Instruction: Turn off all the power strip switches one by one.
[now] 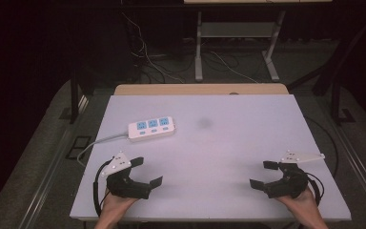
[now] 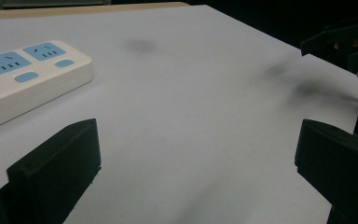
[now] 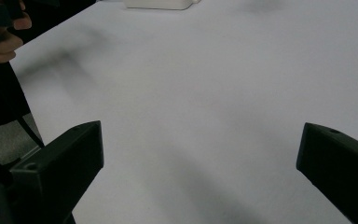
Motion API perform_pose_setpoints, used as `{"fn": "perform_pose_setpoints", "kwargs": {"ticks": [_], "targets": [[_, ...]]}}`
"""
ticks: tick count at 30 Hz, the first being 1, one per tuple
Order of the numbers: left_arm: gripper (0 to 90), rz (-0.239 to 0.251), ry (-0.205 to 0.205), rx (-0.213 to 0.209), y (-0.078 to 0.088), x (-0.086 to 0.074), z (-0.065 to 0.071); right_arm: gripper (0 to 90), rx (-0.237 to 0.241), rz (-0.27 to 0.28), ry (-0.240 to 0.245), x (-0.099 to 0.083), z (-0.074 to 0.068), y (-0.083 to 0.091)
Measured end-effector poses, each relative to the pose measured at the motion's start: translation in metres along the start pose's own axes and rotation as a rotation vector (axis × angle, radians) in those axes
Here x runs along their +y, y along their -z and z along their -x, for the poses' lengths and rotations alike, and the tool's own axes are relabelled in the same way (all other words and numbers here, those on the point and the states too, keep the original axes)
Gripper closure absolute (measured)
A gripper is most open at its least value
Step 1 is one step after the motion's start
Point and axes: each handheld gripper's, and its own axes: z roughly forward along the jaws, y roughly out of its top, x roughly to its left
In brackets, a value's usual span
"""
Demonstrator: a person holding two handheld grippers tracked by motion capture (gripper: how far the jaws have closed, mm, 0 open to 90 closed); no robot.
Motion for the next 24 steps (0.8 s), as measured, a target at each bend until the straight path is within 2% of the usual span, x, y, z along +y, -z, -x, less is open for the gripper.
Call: {"fn": "perform_pose_setpoints", "kwargs": {"ticks": [24], "targets": [[0.0, -0.098, -0.01, -0.022, -0.007, 0.011, -0.006, 0.5, -0.002, -0.012, -0.003, -0.002, 0.001, 0.002]]}}
